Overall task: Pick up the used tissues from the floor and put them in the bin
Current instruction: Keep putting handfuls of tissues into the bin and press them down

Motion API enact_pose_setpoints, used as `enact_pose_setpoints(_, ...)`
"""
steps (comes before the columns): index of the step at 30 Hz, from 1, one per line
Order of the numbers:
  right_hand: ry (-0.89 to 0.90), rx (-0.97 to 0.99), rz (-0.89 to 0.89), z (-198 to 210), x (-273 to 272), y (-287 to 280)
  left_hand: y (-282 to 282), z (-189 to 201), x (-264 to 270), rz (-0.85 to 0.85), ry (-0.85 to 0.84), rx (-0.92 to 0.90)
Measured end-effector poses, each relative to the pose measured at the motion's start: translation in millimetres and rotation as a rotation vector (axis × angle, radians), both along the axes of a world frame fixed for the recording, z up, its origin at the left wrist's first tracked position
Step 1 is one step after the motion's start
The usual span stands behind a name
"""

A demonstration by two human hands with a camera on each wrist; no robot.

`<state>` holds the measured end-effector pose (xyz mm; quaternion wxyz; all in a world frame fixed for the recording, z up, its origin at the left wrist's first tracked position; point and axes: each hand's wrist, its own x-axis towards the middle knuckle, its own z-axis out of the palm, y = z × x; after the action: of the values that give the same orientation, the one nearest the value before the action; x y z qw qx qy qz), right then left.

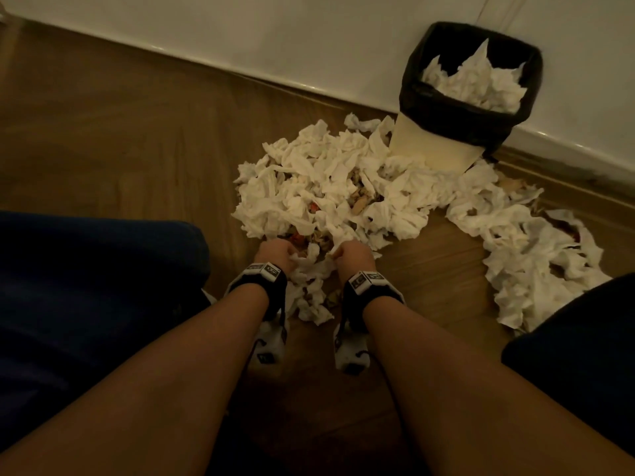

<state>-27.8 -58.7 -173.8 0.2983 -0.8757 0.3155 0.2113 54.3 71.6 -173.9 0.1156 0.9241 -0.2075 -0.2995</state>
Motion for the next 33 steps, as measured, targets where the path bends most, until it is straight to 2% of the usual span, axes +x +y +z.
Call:
enact_pose_setpoints(4, -0.162, 0.146, -0.320, -1.8, -3.3, -2.3, 3.1, -0.1, 6.6, 0.154, 0.007, -0.169)
enact_pose_setpoints(6, -0.169, 0.242, -0.429, -0.7, -0.6, -2.5, 4.6, -2.5, 15.0, 0.193, 0.062, -0.214)
enact_pose_setpoints(11, -0.181, 0.304, -0.449, 13.7, -1.6, -10.8, 3.8, 8.3, 21.7, 0.226, 0.163, -0.261)
enact_pose_setpoints(14, -0.201, 0.365, -0.515, 24.4, -4.2, -13.5, -4.9, 22.1, 21.4, 0.246, 0.143, -0.351)
enact_pose_setpoints(20, -0.301, 0.504, -0.569, 51.9, -9.0, -21.7, -27.0, 59.3, 14.8, 0.256, 0.067, -0.404)
enact_pose_setpoints(24, -0.463, 0.694, -0.790, 85.6, -13.0, -27.9, -40.9, 86.6, 6.1, 0.274, 0.063, -0.457)
enact_pose_setpoints(25, -0.475, 0.703, -0.798, 95.0, -16.2, -31.1, -44.2, 95.3, 3.7, 0.286, 0.079, -0.482)
enact_pose_setpoints(28, -0.452, 0.664, -0.671, 127.4, -25.3, -33.6, -58.1, 122.7, -7.4, 0.274, 0.132, -0.518)
enact_pose_setpoints(31, -0.514, 0.536, -0.585, 158.8, -30.1, -40.6, -73.0, 147.0, -18.9, 0.251, 0.112, -0.551)
enact_pose_setpoints(33, -0.590, 0.502, -0.578, 179.7, -35.9, -50.4, -84.3, 161.5, -27.6, 0.193, 0.016, -0.611)
